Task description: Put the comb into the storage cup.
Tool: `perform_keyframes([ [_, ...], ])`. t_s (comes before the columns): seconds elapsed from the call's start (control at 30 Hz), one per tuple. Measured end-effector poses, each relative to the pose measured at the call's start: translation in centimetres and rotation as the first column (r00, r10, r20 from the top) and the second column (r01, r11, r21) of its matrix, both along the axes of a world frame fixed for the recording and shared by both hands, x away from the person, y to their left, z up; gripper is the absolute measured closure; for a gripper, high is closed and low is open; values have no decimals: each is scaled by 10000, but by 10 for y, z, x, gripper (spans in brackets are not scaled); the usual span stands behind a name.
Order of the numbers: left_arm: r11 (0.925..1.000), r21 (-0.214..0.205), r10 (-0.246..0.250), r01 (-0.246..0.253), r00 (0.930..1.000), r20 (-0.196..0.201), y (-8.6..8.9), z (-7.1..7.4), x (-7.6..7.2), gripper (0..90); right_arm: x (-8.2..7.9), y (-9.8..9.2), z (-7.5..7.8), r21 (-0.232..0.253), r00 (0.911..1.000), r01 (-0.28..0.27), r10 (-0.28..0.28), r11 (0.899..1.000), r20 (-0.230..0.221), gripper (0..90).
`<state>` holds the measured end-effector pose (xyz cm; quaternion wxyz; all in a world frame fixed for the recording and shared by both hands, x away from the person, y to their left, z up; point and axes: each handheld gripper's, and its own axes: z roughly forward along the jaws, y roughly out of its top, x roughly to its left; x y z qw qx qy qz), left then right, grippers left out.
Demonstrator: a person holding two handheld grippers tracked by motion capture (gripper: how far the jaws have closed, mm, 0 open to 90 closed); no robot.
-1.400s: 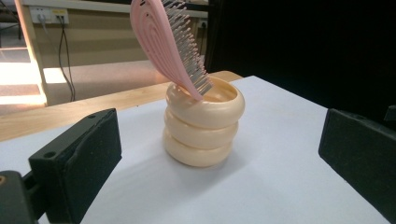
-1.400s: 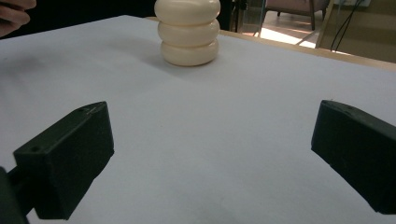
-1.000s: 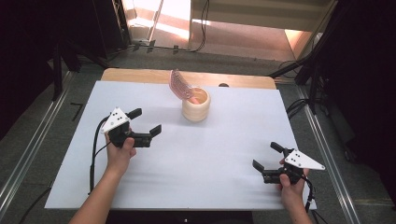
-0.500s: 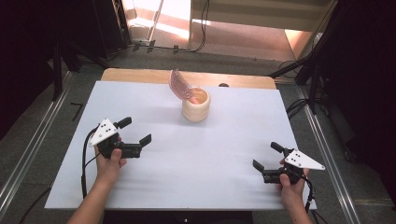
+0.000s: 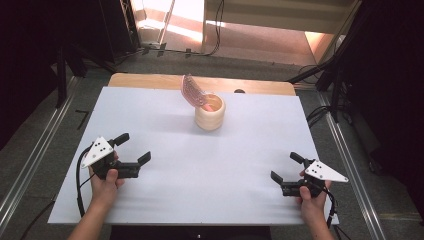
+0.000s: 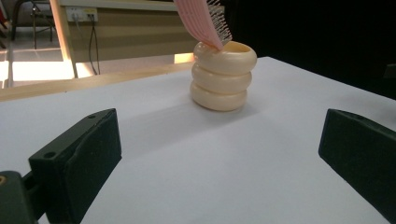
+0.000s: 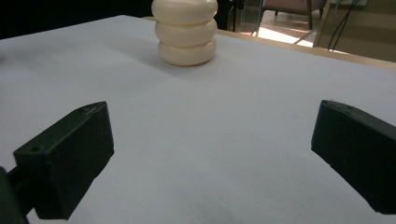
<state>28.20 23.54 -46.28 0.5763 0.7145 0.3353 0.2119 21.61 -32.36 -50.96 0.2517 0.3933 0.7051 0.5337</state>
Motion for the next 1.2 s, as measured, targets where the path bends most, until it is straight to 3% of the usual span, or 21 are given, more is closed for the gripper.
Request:
perform_keyframes([
  [0.5, 9997, 159, 166, -167, 9998, 71, 21, -7, -15, 0, 0, 0, 0, -12, 10000, 7, -7, 10000, 6, 0],
  [0.77, 9991, 84, 427, -428, 9991, 54, 35, -9, -20, 0, 0, 0, 0, -35, 10000, 12, -12, 10000, 16, 0],
  [1.2, 9965, 295, 782, -782, 9969, 36, 55, -16, -27, 0, 0, 0, 0, -34, 10000, 63, -63, 10000, -4, 0],
])
